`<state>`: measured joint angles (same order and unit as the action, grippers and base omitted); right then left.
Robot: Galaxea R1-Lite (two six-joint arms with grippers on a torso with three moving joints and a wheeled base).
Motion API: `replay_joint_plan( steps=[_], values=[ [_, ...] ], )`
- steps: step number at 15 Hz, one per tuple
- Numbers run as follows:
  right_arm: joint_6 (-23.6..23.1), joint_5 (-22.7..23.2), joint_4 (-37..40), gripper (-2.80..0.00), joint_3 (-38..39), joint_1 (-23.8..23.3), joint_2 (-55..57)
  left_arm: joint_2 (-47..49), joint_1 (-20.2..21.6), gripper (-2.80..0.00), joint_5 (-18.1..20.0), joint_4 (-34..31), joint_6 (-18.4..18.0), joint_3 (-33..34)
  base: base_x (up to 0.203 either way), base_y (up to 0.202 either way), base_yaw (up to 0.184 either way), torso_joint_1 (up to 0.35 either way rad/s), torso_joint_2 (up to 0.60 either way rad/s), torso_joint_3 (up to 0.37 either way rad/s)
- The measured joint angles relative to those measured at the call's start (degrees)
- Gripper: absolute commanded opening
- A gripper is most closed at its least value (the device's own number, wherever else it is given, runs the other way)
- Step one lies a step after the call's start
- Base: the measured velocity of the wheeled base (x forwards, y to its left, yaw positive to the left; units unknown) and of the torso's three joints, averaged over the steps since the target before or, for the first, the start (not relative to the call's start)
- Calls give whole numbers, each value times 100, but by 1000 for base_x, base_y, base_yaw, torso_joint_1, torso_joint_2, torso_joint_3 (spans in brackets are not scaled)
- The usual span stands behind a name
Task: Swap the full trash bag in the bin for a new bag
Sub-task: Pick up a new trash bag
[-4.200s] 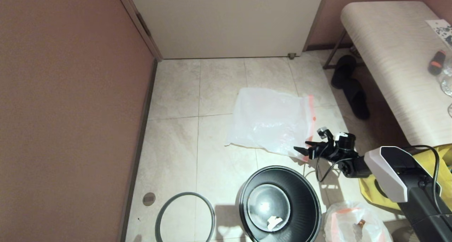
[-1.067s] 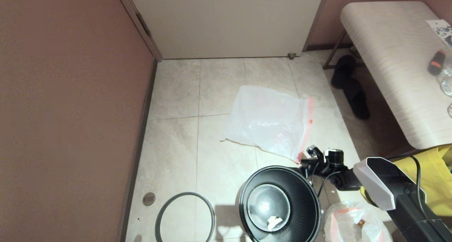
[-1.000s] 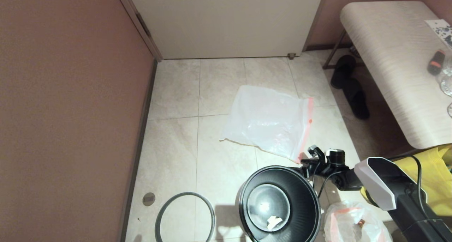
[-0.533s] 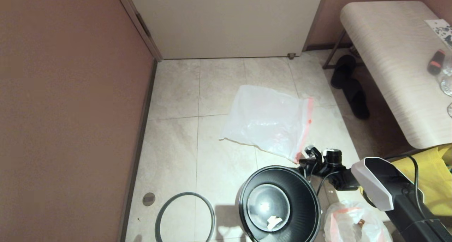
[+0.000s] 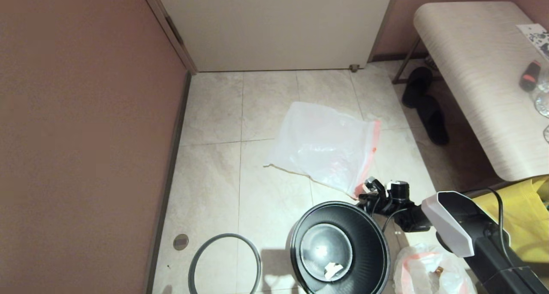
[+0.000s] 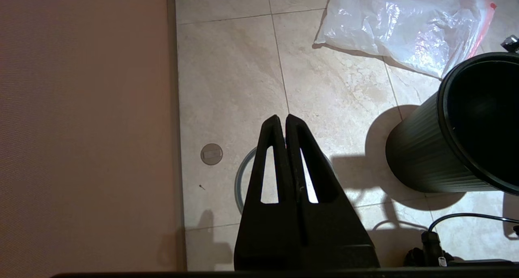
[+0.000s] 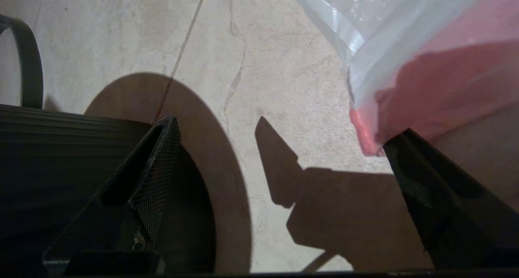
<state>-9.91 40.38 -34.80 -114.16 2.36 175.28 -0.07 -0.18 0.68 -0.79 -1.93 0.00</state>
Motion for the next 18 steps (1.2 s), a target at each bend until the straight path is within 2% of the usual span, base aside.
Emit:
replay_joint_plan(
  steps=[2,3,14,18],
  values=[
    [2,-2,4,0,5,25,0,0,0,-280,2,0,0,0,0,0,0,0,0,0],
    [-1,0,5,-280,5,46,0,0,0,-280,0,2,0,0,0,0,0,0,0,0],
    [12,47,154,-280,9,110,0,0,0,-280,0,-1,0,0,0,0,0,0,0,0],
    [563,247,-88,-280,9,109,0,0,0,-280,2,2,0,0,0,0,0,0,0,0]
  ],
)
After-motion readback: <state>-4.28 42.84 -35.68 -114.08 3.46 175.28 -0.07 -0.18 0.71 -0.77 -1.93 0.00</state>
